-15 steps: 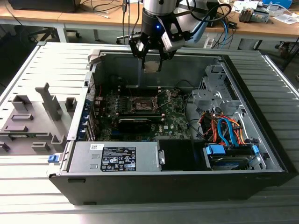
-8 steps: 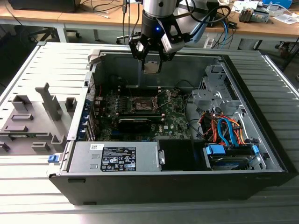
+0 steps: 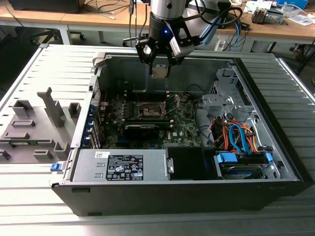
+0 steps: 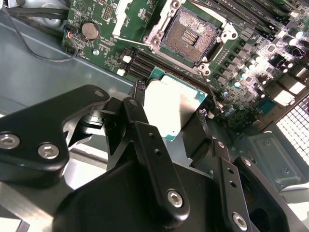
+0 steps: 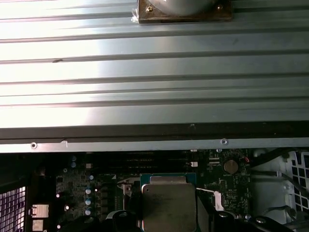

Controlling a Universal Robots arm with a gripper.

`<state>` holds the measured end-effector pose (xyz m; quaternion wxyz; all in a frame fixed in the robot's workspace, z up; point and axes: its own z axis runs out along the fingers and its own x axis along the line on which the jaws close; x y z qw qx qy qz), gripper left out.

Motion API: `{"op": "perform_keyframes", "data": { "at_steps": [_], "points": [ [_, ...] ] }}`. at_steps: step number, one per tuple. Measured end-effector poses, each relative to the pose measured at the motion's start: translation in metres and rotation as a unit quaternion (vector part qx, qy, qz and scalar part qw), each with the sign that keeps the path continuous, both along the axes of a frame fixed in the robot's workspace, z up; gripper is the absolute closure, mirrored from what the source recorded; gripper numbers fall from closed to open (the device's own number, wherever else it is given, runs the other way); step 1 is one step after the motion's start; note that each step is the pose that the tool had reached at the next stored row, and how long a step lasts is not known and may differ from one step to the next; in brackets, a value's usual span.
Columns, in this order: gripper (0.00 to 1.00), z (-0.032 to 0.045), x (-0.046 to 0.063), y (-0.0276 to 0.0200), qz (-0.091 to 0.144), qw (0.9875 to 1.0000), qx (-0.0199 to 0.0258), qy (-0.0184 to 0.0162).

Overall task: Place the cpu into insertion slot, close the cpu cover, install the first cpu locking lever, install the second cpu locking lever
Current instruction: 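Place the cpu into insertion slot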

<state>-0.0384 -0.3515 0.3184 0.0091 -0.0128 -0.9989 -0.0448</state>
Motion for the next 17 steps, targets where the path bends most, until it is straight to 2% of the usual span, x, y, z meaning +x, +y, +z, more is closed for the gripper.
{"op": "perform_keyframes", "data": {
  "at_steps": [1,3,13,17],
  "points": [
    [0.46,-0.0002,0.0000,0.0000,0.000,1.0000,0.0000,0.0000],
    [0.46,-0.0053,0.0000,0.0000,0.000,1.0000,0.0000,0.0000],
    [0.46,-0.0072,0.0000,-0.0007,0.000,1.0000,0.0001,-0.0001],
    [0.46,-0.0075,-0.0001,-0.0038,0.000,1.0000,0.0000,0.0000]
  ]
}}
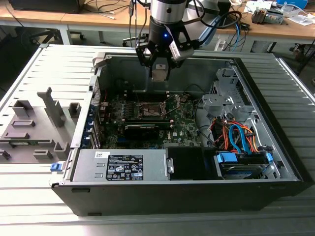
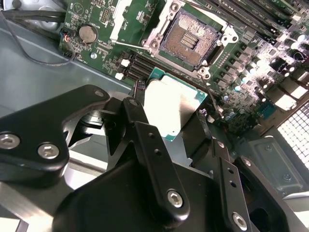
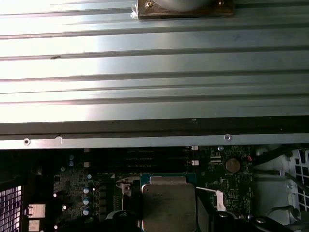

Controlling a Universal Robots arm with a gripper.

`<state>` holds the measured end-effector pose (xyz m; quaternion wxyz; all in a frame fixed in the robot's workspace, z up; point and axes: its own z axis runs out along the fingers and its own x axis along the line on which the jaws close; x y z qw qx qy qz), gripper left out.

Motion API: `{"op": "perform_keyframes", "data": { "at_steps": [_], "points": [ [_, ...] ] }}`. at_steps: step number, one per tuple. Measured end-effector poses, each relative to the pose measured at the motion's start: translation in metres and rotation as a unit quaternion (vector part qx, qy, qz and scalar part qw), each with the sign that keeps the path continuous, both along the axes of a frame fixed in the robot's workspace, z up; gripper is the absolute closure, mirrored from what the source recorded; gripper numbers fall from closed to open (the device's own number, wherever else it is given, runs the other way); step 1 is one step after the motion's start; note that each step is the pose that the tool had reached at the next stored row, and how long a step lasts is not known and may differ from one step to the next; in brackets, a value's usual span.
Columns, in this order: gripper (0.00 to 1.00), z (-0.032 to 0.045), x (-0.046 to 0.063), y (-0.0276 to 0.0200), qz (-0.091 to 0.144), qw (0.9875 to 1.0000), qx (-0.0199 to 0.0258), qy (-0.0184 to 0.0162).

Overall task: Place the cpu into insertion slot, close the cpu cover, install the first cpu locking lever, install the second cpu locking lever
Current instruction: 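Place the cpu into insertion slot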

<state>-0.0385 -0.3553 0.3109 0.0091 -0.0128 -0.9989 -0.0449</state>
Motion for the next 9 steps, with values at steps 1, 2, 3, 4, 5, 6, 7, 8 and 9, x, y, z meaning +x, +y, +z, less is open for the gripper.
{"op": "perform_keyframes", "data": {
  "at_steps": [1,2,3,4,5,6,7,8,9],
  "points": [
    [0.46,-0.0001,0.0000,-0.0008,0.000,1.0000,0.0000,0.0000],
    [0.46,-0.0003,0.0000,-0.0021,0.000,1.0000,0.0000,0.0000],
    [0.46,-0.0004,-0.0001,-0.0024,0.000,1.0000,0.0000,0.0000],
    [0.46,-0.0006,-0.0001,-0.0027,0.000,1.0000,0.0001,-0.0001],
    [0.46,-0.0008,-0.0001,-0.0030,0.000,1.0000,0.0001,-0.0001],
    [0.46,-0.0010,0.0000,-0.0032,0.000,1.0000,0.0000,0.0000],
    [0.46,-0.0012,-0.0001,-0.0035,0.000,1.0000,0.0000,0.0000],
    [0.46,-0.0014,-0.0001,-0.0036,0.000,1.0000,-0.0001,0.0000],
    [0.46,-0.0017,-0.0001,-0.0038,0.000,1.0000,-0.0002,0.0000]
  ]
}}
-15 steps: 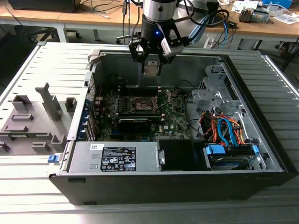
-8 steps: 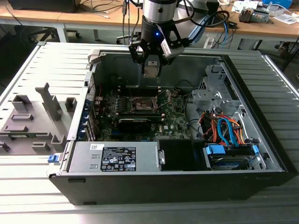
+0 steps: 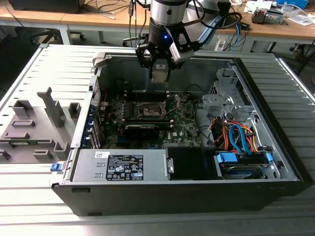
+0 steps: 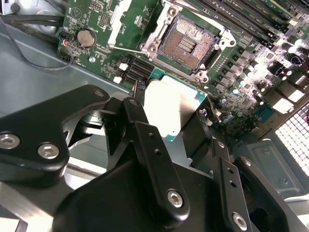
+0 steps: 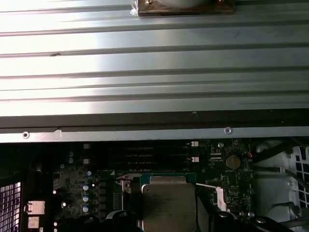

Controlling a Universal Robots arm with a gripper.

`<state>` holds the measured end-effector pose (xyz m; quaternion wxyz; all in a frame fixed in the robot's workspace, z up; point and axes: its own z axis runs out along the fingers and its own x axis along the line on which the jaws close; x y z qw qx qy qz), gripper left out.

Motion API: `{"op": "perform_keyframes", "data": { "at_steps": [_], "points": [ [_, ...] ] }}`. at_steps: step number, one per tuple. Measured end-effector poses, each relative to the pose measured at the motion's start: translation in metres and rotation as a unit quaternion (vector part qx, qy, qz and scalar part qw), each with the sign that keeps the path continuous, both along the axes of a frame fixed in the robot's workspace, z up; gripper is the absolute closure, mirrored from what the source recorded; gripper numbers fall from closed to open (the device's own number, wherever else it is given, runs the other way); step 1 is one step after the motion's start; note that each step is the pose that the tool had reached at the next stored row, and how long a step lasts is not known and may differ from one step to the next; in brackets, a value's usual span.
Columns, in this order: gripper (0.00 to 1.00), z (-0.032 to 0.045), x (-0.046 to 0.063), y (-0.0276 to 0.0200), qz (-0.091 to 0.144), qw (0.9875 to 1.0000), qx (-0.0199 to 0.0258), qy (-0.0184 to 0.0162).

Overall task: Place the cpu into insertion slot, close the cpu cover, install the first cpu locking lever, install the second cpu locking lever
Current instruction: 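Place the cpu into insertion slot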

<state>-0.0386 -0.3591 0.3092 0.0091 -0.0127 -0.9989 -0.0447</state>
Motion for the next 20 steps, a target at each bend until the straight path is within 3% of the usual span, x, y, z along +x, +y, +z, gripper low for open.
{"op": "perform_keyframes", "data": {
  "at_steps": [20],
  "points": [
    [0.46,-0.0047,-0.0005,-0.0018,0.000,1.0000,-0.0010,0.0000]
  ]
}}
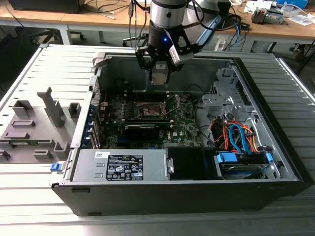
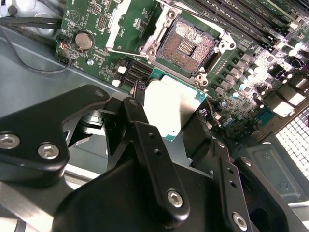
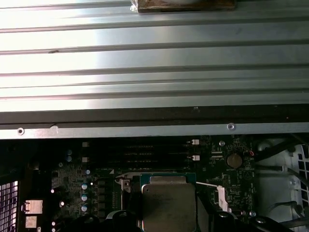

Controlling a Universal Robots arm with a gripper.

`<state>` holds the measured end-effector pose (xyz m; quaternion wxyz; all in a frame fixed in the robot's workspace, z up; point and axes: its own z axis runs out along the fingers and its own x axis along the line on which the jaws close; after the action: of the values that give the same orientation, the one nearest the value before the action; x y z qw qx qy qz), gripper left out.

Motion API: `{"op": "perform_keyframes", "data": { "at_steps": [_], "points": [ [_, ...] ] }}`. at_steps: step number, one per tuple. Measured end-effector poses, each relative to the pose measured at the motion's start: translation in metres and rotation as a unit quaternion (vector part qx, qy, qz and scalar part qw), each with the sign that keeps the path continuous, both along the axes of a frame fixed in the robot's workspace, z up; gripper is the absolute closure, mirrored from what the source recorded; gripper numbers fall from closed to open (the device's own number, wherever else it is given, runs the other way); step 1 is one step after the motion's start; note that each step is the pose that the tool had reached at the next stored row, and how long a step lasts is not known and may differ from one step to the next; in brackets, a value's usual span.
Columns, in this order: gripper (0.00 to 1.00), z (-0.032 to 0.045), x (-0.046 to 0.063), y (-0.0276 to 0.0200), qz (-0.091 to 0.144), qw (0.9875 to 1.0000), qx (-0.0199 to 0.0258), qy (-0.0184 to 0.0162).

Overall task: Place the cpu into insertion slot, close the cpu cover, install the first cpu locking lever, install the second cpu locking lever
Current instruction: 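Place the cpu into insertion slot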

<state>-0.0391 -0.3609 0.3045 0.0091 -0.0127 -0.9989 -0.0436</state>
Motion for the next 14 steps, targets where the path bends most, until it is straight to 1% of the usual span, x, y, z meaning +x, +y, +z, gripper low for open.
{"op": "perform_keyframes", "data": {
  "at_steps": [14],
  "points": [
    [0.46,-0.0013,-0.0042,-0.0001,0.000,1.0000,0.0001,-0.0001]
  ]
}}
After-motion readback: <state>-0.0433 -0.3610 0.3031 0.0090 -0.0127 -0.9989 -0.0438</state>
